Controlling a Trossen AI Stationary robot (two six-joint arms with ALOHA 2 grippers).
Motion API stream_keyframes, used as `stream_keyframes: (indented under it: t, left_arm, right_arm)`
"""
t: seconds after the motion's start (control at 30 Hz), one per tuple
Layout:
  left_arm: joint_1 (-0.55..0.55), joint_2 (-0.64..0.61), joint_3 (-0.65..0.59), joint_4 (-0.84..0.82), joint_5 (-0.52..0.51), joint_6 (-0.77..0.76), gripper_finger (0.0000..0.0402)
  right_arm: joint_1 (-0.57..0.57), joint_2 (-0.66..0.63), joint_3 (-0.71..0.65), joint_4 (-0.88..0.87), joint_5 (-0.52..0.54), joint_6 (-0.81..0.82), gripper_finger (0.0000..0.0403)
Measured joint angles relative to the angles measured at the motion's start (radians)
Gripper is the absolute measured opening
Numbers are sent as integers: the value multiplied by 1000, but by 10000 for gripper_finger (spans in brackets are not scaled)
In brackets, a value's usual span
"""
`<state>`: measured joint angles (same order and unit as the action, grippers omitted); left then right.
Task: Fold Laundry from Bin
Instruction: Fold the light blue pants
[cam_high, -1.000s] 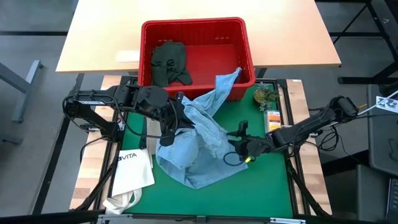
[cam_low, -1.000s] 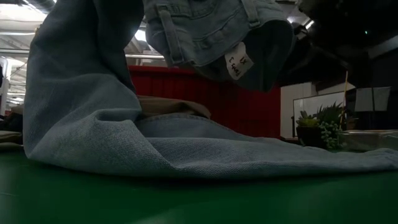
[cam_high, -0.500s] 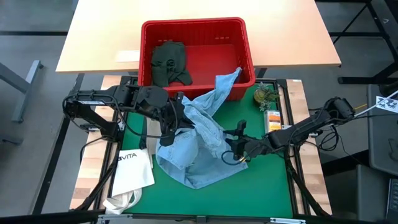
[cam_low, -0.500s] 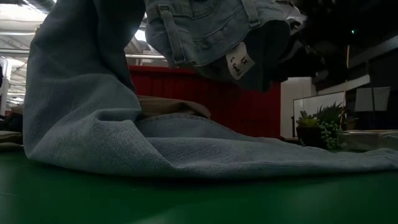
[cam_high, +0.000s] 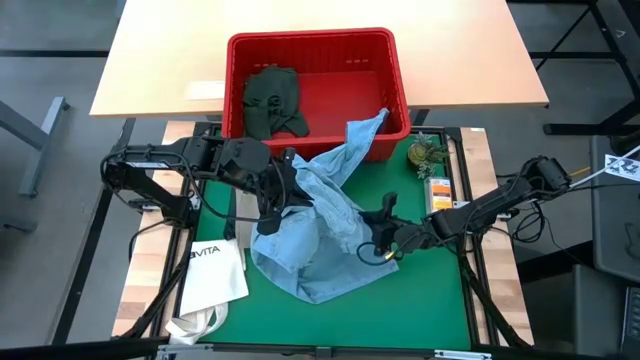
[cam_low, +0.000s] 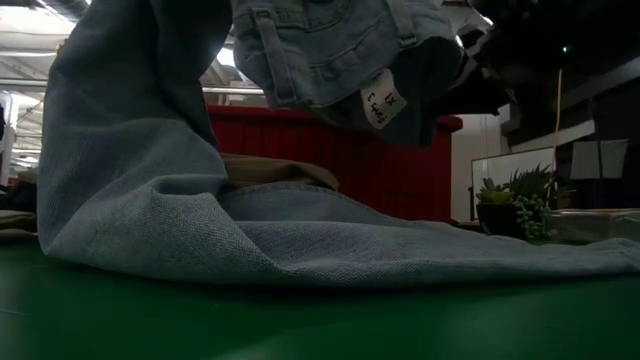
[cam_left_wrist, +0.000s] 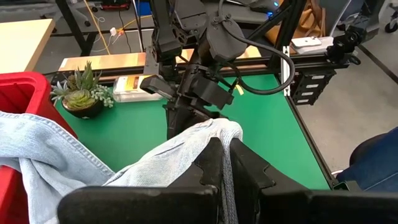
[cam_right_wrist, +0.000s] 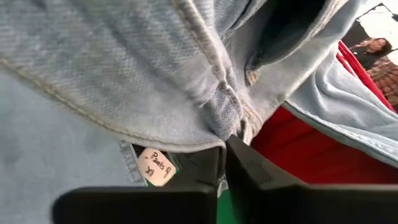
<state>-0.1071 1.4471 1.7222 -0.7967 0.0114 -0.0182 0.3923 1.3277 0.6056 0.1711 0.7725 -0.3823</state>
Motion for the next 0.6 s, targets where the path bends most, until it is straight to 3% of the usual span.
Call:
stream_keyframes:
  t: [0.17,0.27,0.6]
  left_arm:
    - [-1,0,0,0,1,-13,10]
    - [-6,8,0,3,1,-54,10]
    - [-54,156,0,82,1,-59,10]
  right_arm:
    - [1,-35,0,-34,39,-13,26]
    - [1,-92,0,-111,39,-12,11]
    - [1,-387,0,-568,33,179,5]
